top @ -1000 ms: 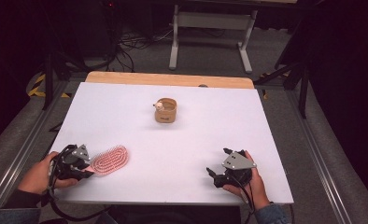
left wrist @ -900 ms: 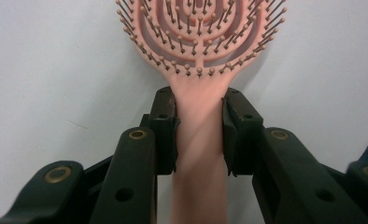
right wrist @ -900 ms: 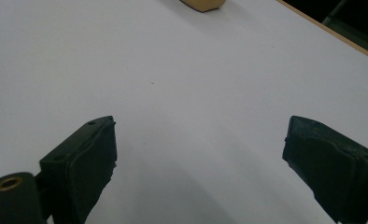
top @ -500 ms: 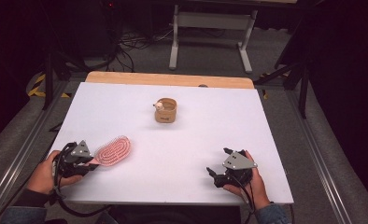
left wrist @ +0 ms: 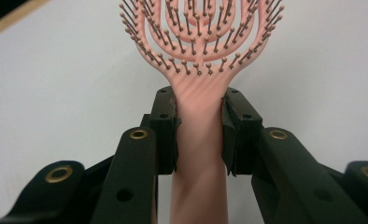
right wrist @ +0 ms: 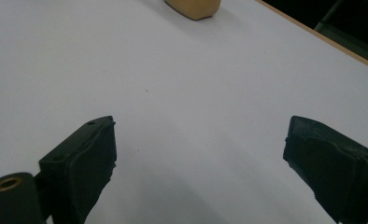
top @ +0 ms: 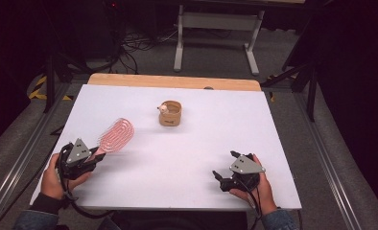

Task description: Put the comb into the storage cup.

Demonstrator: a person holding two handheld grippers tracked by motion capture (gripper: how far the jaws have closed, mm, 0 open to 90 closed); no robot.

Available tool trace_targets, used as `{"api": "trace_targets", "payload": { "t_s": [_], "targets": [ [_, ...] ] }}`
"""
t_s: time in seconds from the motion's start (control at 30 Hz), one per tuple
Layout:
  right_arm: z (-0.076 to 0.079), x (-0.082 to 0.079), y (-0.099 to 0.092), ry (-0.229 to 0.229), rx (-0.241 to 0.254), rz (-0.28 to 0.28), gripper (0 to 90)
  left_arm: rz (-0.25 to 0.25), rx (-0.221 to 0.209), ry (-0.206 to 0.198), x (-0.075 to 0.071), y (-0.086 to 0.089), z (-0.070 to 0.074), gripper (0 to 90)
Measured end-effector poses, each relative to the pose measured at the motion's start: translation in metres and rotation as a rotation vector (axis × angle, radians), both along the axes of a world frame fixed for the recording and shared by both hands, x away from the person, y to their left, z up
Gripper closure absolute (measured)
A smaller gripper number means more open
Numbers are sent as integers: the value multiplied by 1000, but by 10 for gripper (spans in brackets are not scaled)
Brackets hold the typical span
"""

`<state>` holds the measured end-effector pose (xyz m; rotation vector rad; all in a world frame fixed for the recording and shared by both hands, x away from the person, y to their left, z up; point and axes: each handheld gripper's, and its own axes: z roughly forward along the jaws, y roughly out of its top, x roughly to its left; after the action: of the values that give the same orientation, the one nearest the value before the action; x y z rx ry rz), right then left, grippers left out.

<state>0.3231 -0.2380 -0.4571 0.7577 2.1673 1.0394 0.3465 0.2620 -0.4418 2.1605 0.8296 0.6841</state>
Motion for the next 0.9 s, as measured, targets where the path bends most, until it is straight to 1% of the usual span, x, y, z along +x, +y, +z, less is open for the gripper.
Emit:
{"api": "trace_targets", "payload": {
  "t_s": [0.03,0.07,0.13,0.17,0.2,0.23,0.27,0.3,0.33,0.4,0.43,0.47,0.53,0.57,0.6,0.63,0.7,0.73,0.77,0.8,0.83,0.87,0.9],
  "targets": [
    [0,0,0,-5,7,-2,100,3,-13,-21,-1,-2,1,698],
    [1,0,0,-12,21,-7,97,2,-23,-32,-2,-4,1,698],
    [1,1,-2,-22,69,-12,92,12,-31,-59,-3,-6,2,698],
    [1,2,-2,-26,76,-14,92,1,-46,-52,-3,-7,3,698],
    [1,2,-1,-31,82,-17,91,9,-46,-70,-4,-8,3,698],
    [2,2,-1,-41,89,-16,90,5,-56,-73,-4,-10,3,698],
    [2,2,-1,-41,89,-16,90,5,-56,-73,-4,-10,3,698],
    [3,2,-1,-49,100,-16,89,0,-63,-74,-3,-12,3,698],
    [4,2,0,-69,109,-23,89,5,-67,-90,-4,-14,2,698],
    [4,2,0,-70,116,-22,89,-12,-111,-90,-2,-18,0,699],
    [5,3,-1,-78,132,-32,89,-13,-109,-101,-1,-23,-2,698],
    [5,3,-1,-78,132,-32,89,-13,-109,-101,-1,-23,-2,698],
    [7,3,-1,-82,148,-30,85,-25,-130,-109,-2,-29,-3,698],
    [9,3,-1,-97,158,-39,82,-25,-133,-116,-2,-31,-3,698],
    [9,4,-1,-100,163,-38,80,-26,-150,-133,-3,-35,-3,698],
    [10,4,0,-100,173,-35,79,-30,-163,-138,-3,-37,-2,698],
    [11,5,0,-102,175,-35,79,-26,-171,-145,-3,-39,-2,698],
    [12,5,1,-103,175,-33,79,-29,-182,-156,-2,-43,-2,698],
    [14,7,4,-101,177,-18,82,-38,-197,-166,-1,-47,-2,698],
    [15,7,4,-103,178,-16,82,-42,-202,-179,-1,-50,-2,699],
    [16,8,6,-106,181,-10,81,-49,-219,-183,-1,-53,-2,698],
    [16,8,6,-106,181,-10,81,-49,-219,-183,-1,-53,-2,698],
    [18,9,7,-105,193,-5,81,-51,-237,-190,1,-59,-2,698]
  ]
}}
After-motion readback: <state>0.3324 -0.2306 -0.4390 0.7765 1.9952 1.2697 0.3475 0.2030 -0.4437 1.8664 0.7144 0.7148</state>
